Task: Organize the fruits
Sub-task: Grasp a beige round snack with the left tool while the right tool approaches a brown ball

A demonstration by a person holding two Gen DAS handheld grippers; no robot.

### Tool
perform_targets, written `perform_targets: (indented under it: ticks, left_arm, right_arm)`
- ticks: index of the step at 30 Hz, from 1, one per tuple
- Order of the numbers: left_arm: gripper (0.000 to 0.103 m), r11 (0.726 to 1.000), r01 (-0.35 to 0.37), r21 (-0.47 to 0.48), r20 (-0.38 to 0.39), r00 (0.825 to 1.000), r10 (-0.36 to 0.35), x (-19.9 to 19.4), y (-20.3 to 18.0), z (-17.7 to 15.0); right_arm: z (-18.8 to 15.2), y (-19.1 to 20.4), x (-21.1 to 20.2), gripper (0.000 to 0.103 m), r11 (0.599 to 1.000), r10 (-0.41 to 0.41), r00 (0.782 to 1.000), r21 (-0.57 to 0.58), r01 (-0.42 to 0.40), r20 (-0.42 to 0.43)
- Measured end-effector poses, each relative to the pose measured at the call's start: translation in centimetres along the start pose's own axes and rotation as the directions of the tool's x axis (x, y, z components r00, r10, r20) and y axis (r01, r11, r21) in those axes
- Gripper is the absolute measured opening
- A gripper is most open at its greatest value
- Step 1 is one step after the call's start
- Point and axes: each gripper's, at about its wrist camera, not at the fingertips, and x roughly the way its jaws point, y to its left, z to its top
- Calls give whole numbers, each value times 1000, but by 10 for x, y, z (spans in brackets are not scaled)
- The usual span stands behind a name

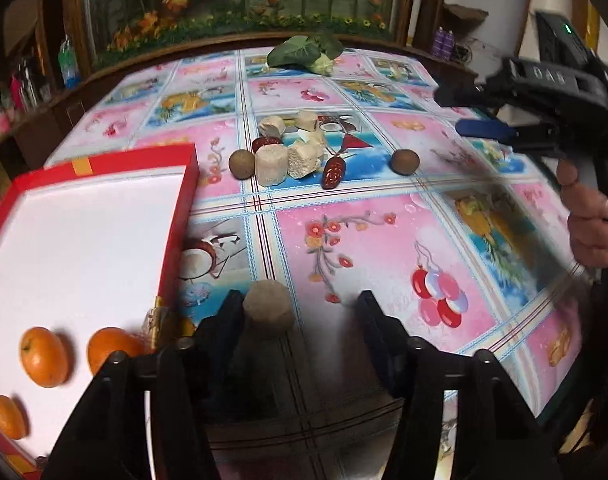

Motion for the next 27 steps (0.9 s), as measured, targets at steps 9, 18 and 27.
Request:
perform_targets:
  ticks: [9,18,27]
  left_arm:
    - [51,999,-47,-15,-12,999,47,2,-3,2]
    - [31,995,-95,-28,-23,995,94,3,2,5]
    - [30,994,-103,-30,-18,995,103,3,1,5]
  right_arm:
    - [3,-11,10,61,1000,-9,999,12,9,-51]
    - [-1,-7,35,55,1000,15,990,-24,-19,-140]
    - [-14,22,57,55,961,-185,976,-228,156,-111]
